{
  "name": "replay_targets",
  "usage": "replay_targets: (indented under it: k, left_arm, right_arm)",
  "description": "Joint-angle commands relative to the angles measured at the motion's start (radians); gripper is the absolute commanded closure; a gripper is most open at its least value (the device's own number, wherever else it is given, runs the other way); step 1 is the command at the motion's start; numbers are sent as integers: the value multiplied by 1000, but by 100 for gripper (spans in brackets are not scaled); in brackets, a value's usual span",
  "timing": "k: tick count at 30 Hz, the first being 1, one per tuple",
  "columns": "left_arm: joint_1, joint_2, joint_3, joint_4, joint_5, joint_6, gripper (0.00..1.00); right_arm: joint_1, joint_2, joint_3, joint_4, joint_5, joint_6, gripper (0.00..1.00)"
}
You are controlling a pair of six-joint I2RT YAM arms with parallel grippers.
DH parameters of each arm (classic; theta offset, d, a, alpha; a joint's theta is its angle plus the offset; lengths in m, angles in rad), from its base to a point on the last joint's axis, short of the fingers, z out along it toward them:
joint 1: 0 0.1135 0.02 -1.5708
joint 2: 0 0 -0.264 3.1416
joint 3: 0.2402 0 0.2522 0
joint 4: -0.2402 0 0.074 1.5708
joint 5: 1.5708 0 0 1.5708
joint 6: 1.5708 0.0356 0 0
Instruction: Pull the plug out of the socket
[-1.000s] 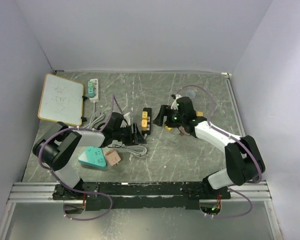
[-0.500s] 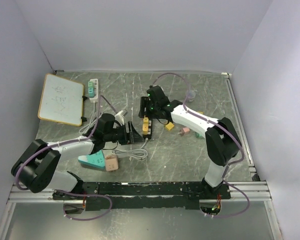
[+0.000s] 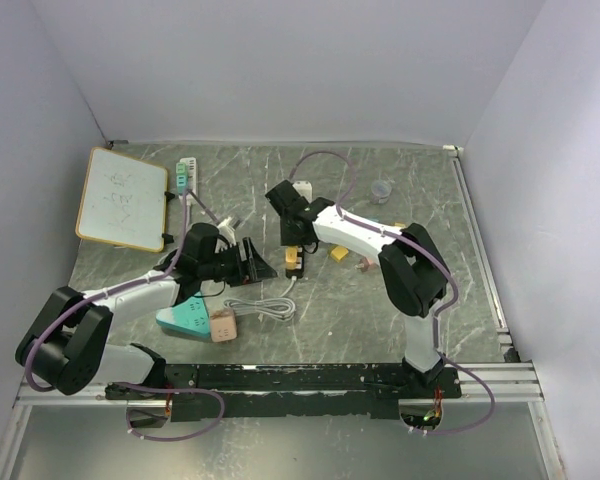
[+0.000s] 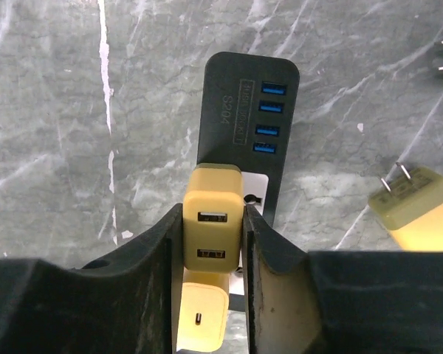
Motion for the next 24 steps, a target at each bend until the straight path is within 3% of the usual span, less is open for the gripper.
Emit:
replay_targets:
  k: [1,5,7,14,20,24]
  left_arm:
    - [33,-15,41,-38,-5,27,24]
    - [88,-22,50,-58,24,36,25]
    - [121,-19,54,-52,48,31,24]
    - [177,105,79,94,135,-79,24]
    - [175,267,107,262,176,-172,32]
    - [139,292,193,98,47,-78,42]
  right_arm:
    - [5,-25,-13,20,23,2,78]
    - [0,-138,-166,188,-111,-54,96]
    - [-1,-195,-251,273,-174,-84,100]
    - [-12,-290,-427,459,-380,-97,100]
    - [-15,-307,-501,521,-430,-79,100]
    - [-15,-296,-496,511,-428,-82,100]
